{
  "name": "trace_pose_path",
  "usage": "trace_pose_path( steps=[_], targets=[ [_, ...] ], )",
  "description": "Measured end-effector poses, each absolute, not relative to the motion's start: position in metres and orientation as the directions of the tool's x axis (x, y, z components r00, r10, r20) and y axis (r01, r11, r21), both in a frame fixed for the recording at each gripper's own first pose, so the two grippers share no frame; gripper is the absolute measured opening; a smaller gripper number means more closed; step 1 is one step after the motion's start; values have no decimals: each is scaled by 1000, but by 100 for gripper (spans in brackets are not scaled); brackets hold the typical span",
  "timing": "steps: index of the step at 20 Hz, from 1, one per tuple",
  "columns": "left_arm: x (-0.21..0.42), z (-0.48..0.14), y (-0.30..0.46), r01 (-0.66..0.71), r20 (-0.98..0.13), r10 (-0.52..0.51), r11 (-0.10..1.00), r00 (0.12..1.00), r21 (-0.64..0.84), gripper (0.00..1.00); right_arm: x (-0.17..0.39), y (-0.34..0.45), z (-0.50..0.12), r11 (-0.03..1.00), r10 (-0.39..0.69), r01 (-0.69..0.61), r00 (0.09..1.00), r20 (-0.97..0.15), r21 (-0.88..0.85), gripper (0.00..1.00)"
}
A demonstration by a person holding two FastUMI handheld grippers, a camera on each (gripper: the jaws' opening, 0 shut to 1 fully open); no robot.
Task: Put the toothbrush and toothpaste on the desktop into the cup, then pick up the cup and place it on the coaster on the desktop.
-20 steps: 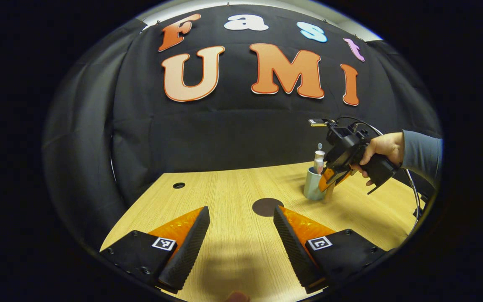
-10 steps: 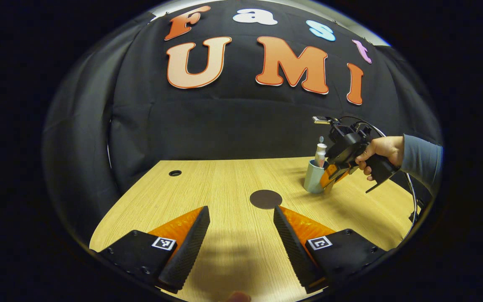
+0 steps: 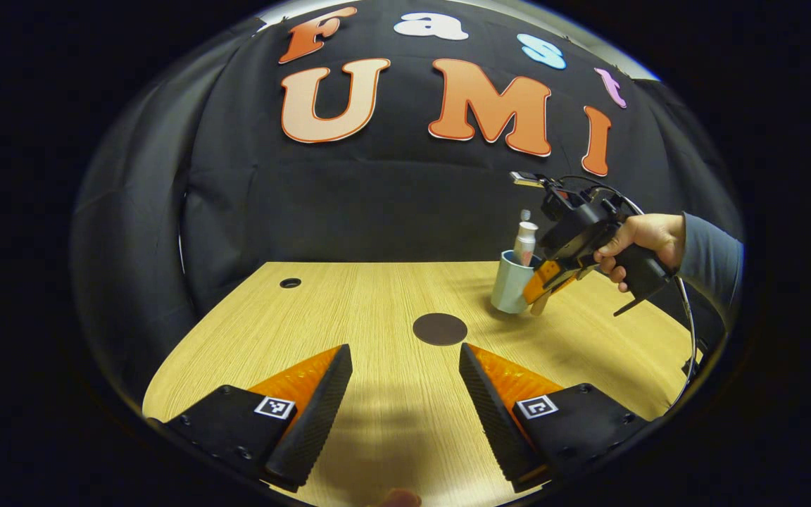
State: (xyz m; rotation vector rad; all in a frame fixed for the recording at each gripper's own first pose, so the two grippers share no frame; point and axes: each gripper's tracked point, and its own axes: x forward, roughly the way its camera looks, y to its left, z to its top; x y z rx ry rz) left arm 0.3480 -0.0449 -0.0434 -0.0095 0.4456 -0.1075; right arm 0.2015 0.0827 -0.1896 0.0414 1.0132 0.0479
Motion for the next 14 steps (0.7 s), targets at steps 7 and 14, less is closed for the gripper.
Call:
trace_pose_path(
  steps=[7,14],
  targets=[
    [338,-50,-38,74,-439,-88,996,894,-48,98,202,85,-192,989,124,-137,542,-831,58,19],
    [333,-59,-38,68,-455,-82,997,887,-47,99,200,85,-197,973,159,-226,493,-855,51,20]
  ],
)
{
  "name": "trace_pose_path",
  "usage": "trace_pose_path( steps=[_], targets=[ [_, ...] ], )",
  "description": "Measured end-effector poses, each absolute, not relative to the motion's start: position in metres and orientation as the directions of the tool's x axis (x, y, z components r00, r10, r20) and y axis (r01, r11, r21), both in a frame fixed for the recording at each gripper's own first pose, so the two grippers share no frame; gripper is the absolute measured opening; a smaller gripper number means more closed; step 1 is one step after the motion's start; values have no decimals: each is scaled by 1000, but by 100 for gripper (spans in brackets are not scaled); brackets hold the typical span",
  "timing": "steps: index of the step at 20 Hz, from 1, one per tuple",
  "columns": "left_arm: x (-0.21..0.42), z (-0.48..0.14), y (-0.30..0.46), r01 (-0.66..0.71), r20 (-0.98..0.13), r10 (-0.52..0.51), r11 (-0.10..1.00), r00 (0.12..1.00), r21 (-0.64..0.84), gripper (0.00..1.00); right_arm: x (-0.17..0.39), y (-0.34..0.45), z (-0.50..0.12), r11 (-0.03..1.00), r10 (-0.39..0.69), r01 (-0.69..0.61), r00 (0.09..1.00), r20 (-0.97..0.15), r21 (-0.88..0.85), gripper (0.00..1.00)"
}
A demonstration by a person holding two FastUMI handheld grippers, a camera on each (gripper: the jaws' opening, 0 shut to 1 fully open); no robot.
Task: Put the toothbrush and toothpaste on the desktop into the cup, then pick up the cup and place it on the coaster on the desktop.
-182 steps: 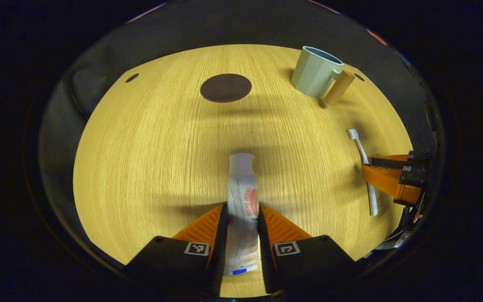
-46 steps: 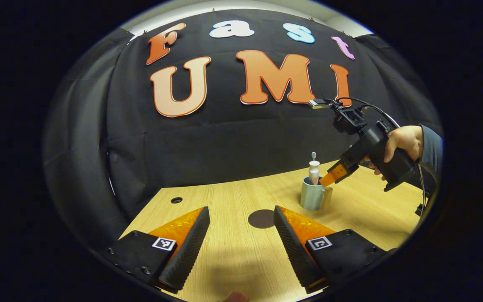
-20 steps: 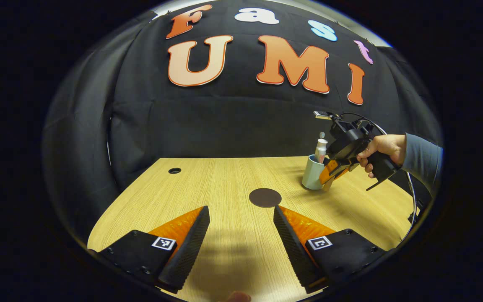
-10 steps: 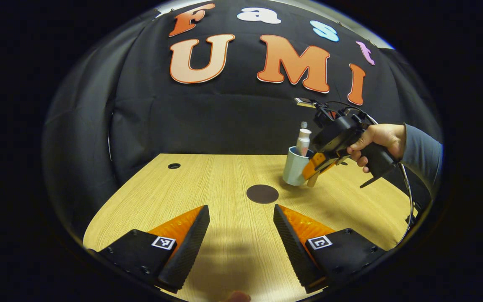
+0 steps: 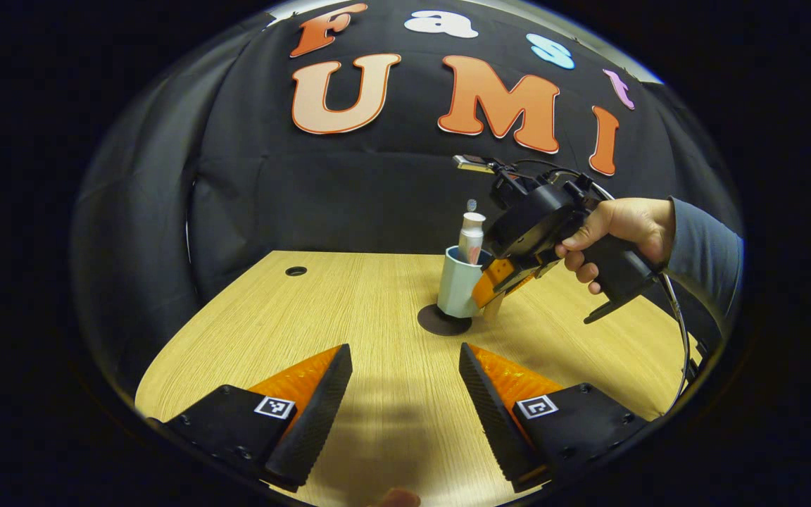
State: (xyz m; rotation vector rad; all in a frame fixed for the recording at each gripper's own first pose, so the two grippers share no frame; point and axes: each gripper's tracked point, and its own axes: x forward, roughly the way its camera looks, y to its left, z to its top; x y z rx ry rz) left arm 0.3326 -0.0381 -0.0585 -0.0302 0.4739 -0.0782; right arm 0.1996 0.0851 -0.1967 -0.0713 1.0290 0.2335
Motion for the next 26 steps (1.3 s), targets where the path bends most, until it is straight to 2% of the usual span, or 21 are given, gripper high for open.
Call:
trace_pose_path(
  steps=[6,8,9,10,11,12,15,17,19,24,25,26],
  targets=[
    [328,-63,-34,33,-460,-71,995,885,-89,99,199,85,-195,970,162,-235,463,-871,56,19],
    [329,-67,-37,29,-464,-74,994,883,-104,99,193,88,-195,972,167,-224,454,-875,70,22],
    [329,-68,-39,28,-465,-75,994,882,-107,99,194,92,-194,969,186,-234,454,-872,85,26],
    [327,-69,-41,30,-466,-76,994,881,-107,99,193,95,-189,964,215,-240,457,-863,113,24],
    [327,-69,-42,30,-470,-76,994,879,-106,99,192,96,-186,961,235,-242,466,-853,133,37],
    [327,-70,-43,29,-471,-77,994,879,-109,99,192,96,-181,958,252,-244,482,-839,148,42],
    [328,-62,-50,29,-458,-77,993,885,-112,99,189,81,-166,958,252,-254,541,-802,129,65],
    [329,-50,-54,33,-431,-66,996,900,-84,99,183,72,-157,956,273,-256,588,-762,146,75],
    [334,-35,-55,26,-389,-47,998,920,-58,99,174,60,-147,953,297,-240,633,-714,184,77],
    [341,7,-89,66,-284,-62,998,957,6,99,155,1,-105,975,224,-185,802,-554,126,83],
    [342,16,-98,75,-261,-73,997,963,-1,99,149,-7,-94,975,221,-186,827,-518,118,80],
    [342,22,-106,80,-236,-79,997,968,-5,98,141,-15,-86,977,213,-185,849,-483,107,87]
  ],
)
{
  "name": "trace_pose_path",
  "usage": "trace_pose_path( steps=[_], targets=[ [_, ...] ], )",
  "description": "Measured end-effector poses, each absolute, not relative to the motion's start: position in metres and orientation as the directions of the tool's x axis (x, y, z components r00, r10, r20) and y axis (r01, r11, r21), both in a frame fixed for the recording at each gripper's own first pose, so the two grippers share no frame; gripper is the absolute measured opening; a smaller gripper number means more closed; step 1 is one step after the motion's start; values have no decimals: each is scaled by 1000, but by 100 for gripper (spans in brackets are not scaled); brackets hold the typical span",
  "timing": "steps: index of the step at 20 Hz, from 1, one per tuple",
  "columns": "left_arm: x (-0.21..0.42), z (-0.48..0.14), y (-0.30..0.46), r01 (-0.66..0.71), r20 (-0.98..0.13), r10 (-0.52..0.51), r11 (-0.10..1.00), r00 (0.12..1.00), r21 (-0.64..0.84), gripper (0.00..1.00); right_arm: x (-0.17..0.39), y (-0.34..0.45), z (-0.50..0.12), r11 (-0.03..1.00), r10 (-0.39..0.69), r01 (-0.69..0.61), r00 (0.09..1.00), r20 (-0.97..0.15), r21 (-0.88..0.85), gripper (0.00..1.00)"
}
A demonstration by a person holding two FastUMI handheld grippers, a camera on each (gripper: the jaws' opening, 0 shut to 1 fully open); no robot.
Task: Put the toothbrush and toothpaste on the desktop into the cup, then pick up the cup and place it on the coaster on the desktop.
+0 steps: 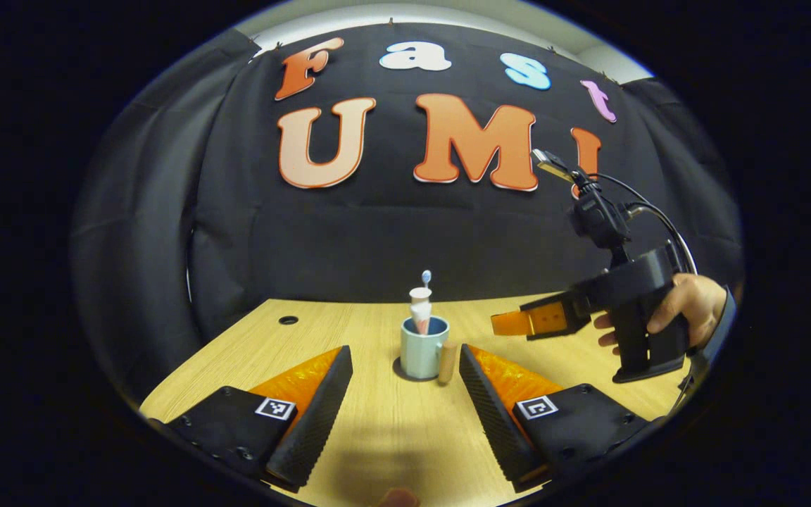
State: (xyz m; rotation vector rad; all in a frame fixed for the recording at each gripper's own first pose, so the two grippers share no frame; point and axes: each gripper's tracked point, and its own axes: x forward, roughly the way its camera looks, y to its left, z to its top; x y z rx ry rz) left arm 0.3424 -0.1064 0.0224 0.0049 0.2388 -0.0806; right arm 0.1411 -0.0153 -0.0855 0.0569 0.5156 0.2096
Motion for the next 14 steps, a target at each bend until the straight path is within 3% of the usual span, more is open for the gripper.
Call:
trace_pose_path(
  steps=[6,14],
  targets=[
    [338,76,-146,93,-56,-94,996,994,-20,98,96,-72,-42,994,108,-109,962,-250,9,94],
    [320,103,-175,100,69,-102,994,992,34,98,33,-114,2,997,62,-63,998,10,37,93]
  ],
)
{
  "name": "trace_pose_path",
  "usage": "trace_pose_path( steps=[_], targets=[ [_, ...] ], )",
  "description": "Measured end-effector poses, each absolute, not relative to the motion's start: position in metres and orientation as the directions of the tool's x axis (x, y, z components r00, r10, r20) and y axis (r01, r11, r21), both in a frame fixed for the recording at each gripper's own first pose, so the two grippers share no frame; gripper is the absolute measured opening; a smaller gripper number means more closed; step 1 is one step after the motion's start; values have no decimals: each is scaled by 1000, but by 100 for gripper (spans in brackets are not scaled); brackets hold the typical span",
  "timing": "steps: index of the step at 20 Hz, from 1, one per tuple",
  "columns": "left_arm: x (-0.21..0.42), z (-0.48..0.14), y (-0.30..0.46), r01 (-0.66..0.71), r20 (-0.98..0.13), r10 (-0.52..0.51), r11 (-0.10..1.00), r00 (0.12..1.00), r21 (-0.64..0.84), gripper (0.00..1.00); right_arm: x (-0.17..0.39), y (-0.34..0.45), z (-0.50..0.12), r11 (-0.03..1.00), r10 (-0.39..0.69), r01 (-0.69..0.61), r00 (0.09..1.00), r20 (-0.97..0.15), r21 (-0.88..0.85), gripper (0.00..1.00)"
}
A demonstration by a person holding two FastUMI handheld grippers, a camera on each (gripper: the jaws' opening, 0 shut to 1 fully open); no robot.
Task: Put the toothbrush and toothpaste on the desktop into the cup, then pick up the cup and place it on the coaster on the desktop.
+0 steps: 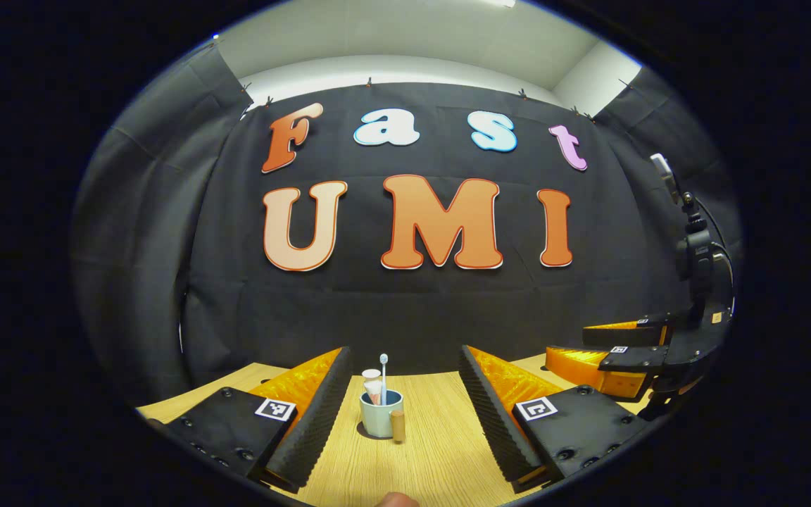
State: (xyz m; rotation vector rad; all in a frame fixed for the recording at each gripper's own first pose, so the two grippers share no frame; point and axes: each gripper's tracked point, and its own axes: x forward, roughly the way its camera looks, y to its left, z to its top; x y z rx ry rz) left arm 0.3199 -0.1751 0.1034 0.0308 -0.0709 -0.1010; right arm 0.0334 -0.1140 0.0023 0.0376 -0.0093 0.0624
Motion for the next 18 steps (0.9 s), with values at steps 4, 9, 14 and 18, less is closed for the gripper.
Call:
trace_pose_path(
  steps=[4,9,14,18],
  targets=[
    [314,103,-184,105,85,-108,994,991,42,98,17,-120,0,998,50,-52,997,59,23,94],
    [313,101,-184,98,96,-102,994,990,46,98,5,-138,-4,1000,1,-1,995,96,-7,94],
    [309,101,-188,97,109,-104,993,989,67,98,6,-140,-8,1000,-7,7,995,97,0,94],
    [306,102,-191,107,121,-114,992,986,65,98,7,-143,-10,1000,-16,17,995,101,-10,94]
  ],
)
